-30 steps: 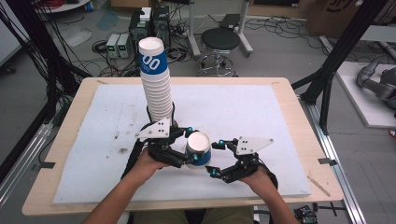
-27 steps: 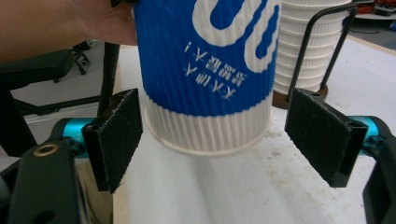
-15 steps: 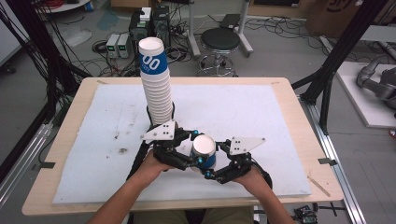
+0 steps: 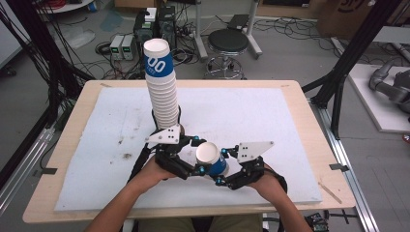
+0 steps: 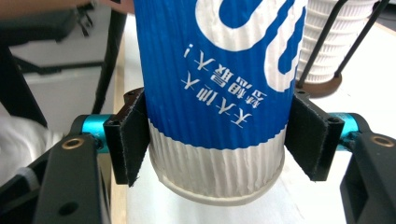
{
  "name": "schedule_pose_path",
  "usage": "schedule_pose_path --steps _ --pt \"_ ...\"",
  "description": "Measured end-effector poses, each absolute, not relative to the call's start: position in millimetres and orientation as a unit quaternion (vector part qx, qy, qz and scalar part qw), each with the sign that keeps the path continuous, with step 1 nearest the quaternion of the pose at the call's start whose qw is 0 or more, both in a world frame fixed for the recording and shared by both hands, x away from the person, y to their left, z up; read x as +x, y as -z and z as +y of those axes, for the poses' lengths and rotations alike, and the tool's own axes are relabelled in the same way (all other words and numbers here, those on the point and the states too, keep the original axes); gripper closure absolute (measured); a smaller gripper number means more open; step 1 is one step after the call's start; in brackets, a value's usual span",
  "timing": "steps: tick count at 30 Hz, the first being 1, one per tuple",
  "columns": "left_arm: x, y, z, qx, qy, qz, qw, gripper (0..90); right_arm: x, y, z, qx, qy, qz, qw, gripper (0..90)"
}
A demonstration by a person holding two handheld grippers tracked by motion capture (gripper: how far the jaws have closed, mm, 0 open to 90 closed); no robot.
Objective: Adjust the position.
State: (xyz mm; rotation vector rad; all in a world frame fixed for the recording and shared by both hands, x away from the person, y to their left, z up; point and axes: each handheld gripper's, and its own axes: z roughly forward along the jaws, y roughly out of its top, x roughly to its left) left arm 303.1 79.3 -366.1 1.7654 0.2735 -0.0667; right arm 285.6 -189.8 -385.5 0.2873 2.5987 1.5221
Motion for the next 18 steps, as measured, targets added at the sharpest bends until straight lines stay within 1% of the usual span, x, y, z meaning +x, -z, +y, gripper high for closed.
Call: schedule_pose_path --steps 9,18 --pt "301.9 360.0 88.7 0.793 0.017 0.112 0.599 15.4 292.8 364.8 -187.1 0.063 -0.418 0.903 0.076 29.5" --pt "304.6 346.1 85.4 0.820 0.015 0.091 0.566 15.4 297.3 354.8 -178.9 0.038 -0.365 0.928 0.066 29.3"
